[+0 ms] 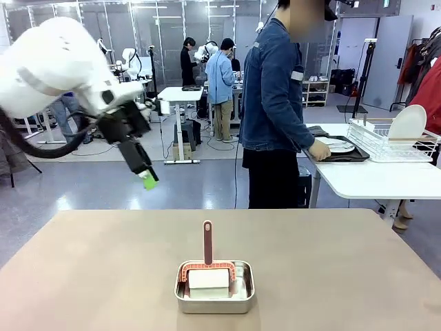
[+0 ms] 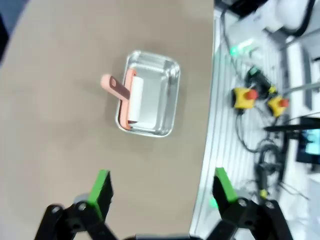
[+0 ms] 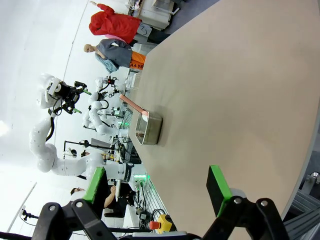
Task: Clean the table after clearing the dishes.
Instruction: When the right (or left) Handle tray is removed, use the right hand (or left hand) to clean the right (or left) side of the table with the Lint Roller.
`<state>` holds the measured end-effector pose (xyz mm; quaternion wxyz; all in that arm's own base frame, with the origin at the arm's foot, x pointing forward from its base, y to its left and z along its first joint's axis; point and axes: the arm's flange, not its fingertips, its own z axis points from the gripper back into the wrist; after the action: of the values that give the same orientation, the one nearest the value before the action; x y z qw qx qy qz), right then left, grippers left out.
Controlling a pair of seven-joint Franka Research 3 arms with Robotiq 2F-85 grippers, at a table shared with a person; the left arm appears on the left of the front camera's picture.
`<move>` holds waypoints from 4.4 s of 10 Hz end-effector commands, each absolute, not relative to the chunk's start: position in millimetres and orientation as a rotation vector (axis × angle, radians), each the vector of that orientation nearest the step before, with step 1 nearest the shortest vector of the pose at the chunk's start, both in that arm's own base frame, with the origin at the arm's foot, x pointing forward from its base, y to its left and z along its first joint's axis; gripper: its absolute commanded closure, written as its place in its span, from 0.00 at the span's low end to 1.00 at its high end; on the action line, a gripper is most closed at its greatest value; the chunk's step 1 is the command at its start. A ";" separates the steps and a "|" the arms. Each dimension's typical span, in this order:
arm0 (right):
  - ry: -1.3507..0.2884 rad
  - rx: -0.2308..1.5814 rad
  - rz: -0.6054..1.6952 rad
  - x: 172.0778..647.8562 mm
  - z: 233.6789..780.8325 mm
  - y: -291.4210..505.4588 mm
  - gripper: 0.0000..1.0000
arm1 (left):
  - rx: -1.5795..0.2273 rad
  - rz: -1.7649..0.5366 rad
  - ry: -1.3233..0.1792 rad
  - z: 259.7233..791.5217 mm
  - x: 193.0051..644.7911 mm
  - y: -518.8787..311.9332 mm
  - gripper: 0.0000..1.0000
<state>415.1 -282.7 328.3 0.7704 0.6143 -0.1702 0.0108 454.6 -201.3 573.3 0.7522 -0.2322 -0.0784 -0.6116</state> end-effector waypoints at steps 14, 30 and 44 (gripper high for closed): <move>-0.368 1.332 0.027 413.9 331.6 -281.1 0.00 | -0.179 -1.442 0.057 460.4 515.0 -360.7 0.00; -0.368 1.332 0.027 413.9 331.6 -281.1 0.00 | -0.224 -1.479 0.085 410.1 482.1 -355.9 1.00; -0.368 1.332 0.027 413.9 331.6 -281.1 0.00 | -0.641 -0.189 -0.264 494.1 474.0 -107.3 1.00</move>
<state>414.8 -283.3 328.6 0.7705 0.6141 -0.1707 0.0105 486.9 -92.9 511.6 0.9445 -0.2643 -0.0729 -0.1811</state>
